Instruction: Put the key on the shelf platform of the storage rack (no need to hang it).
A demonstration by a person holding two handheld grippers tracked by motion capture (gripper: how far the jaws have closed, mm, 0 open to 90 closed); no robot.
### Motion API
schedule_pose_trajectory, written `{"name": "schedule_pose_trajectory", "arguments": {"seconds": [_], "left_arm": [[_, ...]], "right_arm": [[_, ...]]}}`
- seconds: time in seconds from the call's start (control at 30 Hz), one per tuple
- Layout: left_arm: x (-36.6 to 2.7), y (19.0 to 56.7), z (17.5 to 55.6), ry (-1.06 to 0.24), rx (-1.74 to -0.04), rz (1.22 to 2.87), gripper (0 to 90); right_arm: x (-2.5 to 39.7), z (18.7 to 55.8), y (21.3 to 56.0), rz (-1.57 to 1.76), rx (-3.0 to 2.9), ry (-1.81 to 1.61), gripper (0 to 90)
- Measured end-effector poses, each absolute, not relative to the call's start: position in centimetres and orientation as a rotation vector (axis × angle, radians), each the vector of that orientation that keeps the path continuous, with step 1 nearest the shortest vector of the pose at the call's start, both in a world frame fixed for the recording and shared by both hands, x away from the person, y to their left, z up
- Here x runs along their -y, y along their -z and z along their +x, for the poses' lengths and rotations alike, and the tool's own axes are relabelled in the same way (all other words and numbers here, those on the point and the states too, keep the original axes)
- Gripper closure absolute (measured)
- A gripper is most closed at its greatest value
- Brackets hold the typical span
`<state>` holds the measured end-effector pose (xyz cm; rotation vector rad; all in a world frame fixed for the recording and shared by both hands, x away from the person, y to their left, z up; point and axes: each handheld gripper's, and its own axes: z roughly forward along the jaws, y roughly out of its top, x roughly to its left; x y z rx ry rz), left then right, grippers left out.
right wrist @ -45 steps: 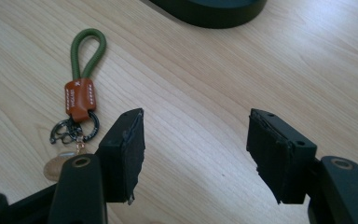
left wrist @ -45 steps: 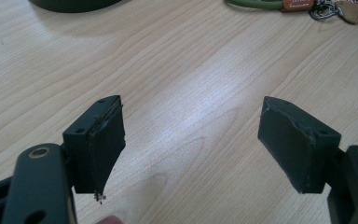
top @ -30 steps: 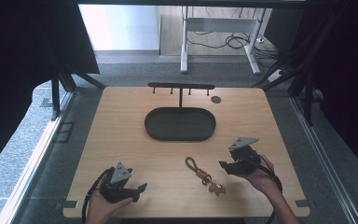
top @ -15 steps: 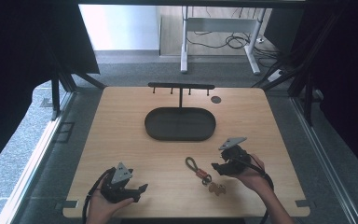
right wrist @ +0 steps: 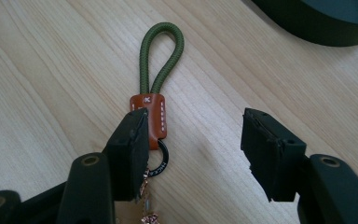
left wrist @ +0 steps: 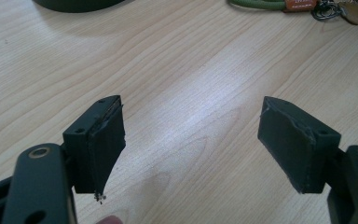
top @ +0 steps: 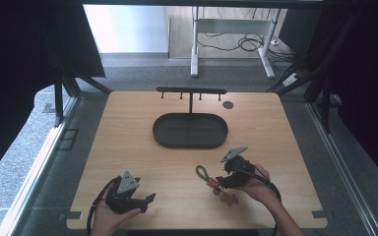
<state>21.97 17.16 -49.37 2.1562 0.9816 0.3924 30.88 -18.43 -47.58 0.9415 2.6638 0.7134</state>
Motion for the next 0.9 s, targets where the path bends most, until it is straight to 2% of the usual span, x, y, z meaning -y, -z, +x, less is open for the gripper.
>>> {"name": "schedule_pose_trajectory", "arguments": {"seconds": [0.9], "left_arm": [[-17.3, 49.4, 22.0, -0.387, -0.98, 2.161, 23.4]], "right_arm": [[15.9, 31.0, 49.4, 0.87, -2.77, -0.659, 49.1]]}}
